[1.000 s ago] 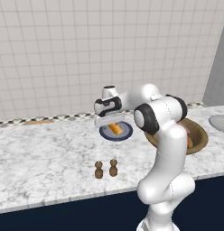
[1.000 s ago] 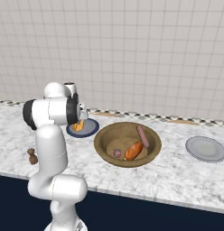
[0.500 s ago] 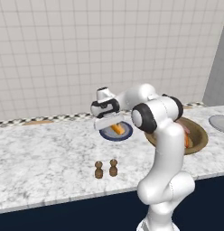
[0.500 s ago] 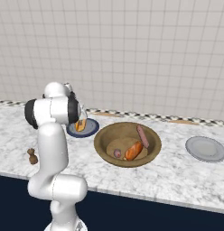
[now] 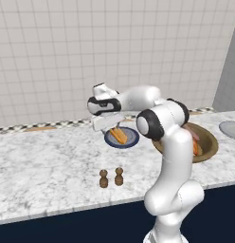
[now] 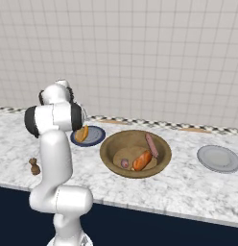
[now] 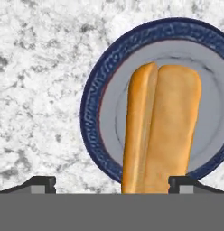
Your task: Place one bun and one sausage from the bowl on each plate.
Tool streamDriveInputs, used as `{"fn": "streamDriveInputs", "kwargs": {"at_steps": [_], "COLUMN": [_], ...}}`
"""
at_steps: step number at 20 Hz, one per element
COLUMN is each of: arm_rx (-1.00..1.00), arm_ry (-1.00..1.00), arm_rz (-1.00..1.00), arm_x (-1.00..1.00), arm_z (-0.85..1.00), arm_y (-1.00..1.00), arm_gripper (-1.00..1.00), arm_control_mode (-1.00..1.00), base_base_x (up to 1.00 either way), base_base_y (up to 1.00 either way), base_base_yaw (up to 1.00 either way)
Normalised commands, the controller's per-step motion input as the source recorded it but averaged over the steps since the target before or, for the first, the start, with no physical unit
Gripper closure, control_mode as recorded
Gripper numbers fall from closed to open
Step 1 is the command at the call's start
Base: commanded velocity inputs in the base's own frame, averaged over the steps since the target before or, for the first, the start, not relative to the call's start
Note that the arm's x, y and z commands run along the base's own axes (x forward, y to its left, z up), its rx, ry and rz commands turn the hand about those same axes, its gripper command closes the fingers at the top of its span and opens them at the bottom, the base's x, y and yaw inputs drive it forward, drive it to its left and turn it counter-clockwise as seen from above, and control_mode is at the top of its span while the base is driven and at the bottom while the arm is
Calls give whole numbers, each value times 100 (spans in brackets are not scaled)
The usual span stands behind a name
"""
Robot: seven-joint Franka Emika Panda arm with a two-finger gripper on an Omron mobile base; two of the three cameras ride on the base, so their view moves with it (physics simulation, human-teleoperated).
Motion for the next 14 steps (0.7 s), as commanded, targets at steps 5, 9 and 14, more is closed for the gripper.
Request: {"fn": "streamDriveInputs", "kwargs": {"at_steps": [5,9,14], "arm_rx": [13,1,12], "arm_ry": [4,11,2], "arm_rz": [-8,-8,-9], "arm_x": [-22,-33,-33], "arm_z": [35,23,15], "arm_y": [-96,-100,-100], "arm_gripper": [-100,-100,-100], "arm_control_mode": [-100,-100,-100], "base_base_x": [0,0,0], "base_base_y": [0,0,0], "base_base_yaw": [0,0,0]}}
